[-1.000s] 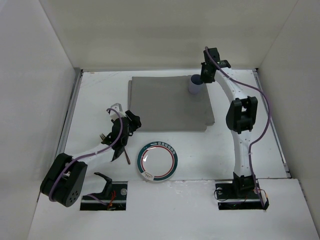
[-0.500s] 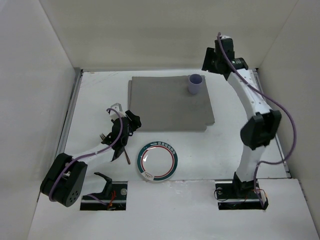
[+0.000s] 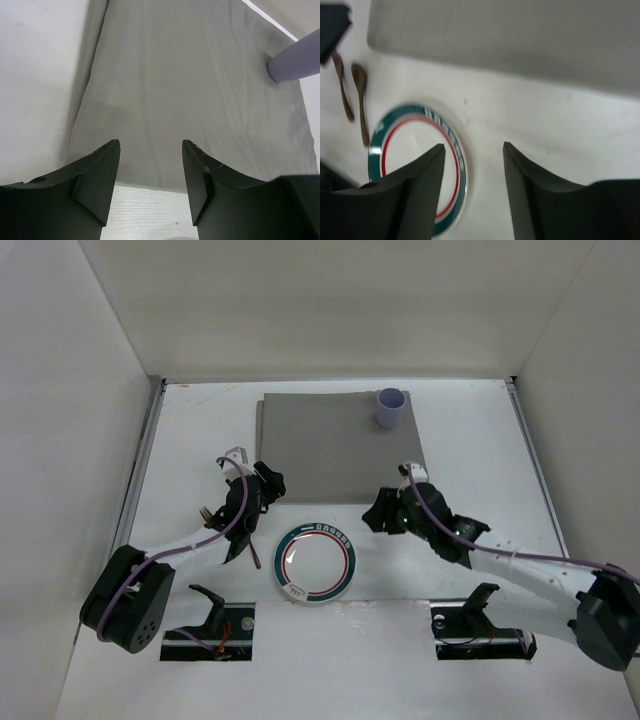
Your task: Set the dinner table for one person
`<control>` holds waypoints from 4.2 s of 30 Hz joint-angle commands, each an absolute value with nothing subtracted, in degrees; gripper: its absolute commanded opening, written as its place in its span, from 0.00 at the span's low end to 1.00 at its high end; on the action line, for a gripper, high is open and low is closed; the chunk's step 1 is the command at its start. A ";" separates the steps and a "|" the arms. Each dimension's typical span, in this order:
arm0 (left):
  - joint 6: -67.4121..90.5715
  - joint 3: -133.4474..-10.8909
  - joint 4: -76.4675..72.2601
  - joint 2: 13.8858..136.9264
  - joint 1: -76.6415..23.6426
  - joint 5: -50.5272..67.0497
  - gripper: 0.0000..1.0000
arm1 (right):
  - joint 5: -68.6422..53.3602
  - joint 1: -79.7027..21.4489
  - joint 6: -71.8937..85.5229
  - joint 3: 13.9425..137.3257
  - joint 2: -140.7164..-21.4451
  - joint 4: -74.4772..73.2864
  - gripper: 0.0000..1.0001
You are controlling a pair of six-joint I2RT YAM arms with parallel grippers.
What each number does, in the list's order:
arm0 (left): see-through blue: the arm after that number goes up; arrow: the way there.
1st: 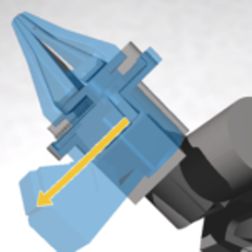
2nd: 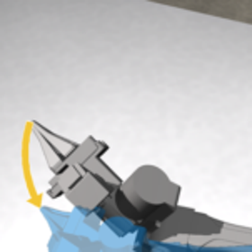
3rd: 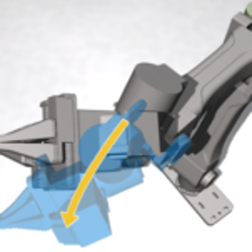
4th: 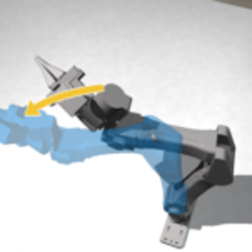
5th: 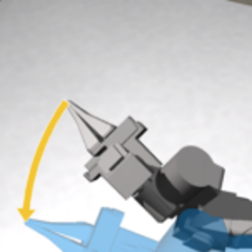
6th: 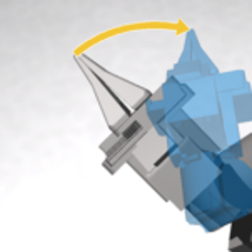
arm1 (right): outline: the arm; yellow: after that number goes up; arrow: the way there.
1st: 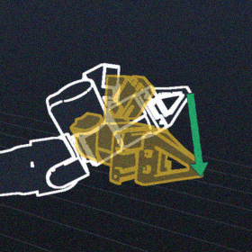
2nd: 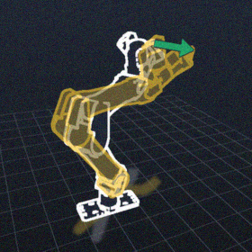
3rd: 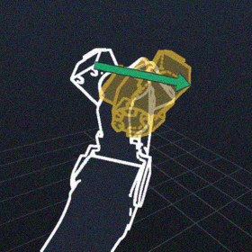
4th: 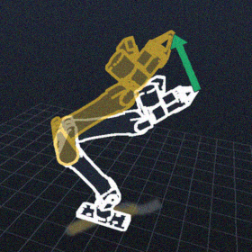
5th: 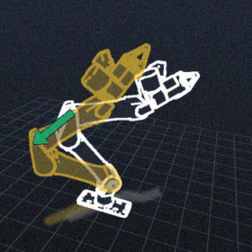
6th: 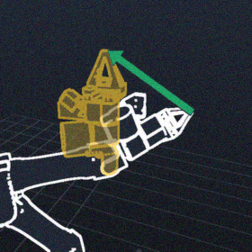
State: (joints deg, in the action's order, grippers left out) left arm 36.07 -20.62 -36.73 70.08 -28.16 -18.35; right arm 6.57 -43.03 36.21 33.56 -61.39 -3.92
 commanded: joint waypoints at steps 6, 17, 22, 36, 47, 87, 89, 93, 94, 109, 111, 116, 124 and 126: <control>36.12 -21.00 -39.90 70.75 -29.13 -18.99 0.50 | 2.03 -49.08 51.05 21.81 -57.39 8.59 0.60; 35.68 -20.22 -39.90 68.47 -28.96 -19.42 0.50 | -4.39 -53.57 56.25 20.74 -73.12 22.06 0.52; 35.68 -19.78 -39.29 67.24 -27.73 -19.51 0.50 | -4.57 -52.60 55.81 21.18 -76.90 22.59 0.32; 38.31 -14.77 -36.57 54.77 -20.00 -21.88 0.50 | -12.30 -42.43 52.39 31.45 -62.23 17.41 0.09; 41.57 -13.27 -36.30 55.01 -18.06 -23.29 0.51 | -6.77 -30.02 56.15 49.38 -85.14 27.58 0.09; 39.55 -15.73 -37.71 60.73 -22.19 -23.29 0.50 | -6.68 -24.12 59.51 57.13 -106.00 20.49 0.48; 38.94 -16.52 -36.22 60.82 -22.63 -24.34 0.49 | -5.46 -24.12 58.10 55.73 -103.72 18.99 0.52; 36.83 -19.15 -29.29 59.78 -25.70 -30.04 0.46 | -0.89 -24.47 53.63 52.56 -97.58 16.71 0.60; 36.22 -20.12 -26.31 58.63 -26.84 -31.89 0.46 | 0.08 -24.48 52.05 51.95 -95.91 15.57 0.62; 55.71 -31.20 38.49 48.69 -39.85 -34.98 0.33 | 6.24 -29.39 39.90 35.60 -71.55 13.53 0.13; 57.74 -31.55 39.64 50.88 -41.34 -34.46 0.33 | 6.68 -29.75 39.99 34.11 -71.19 15.28 0.14; 61.52 -31.38 38.58 56.07 -44.51 -34.28 0.36 | 5.45 -30.27 40.25 32.70 -70.93 17.58 0.24; 61.88 -29.44 30.86 60.81 -45.84 -33.58 0.36 | 5.71 -32.82 39.29 32.78 -69.78 18.10 0.28; 60.83 -29.44 29.54 62.74 -45.57 -33.66 0.36 | 5.10 -32.91 39.37 32.96 -70.22 18.11 0.28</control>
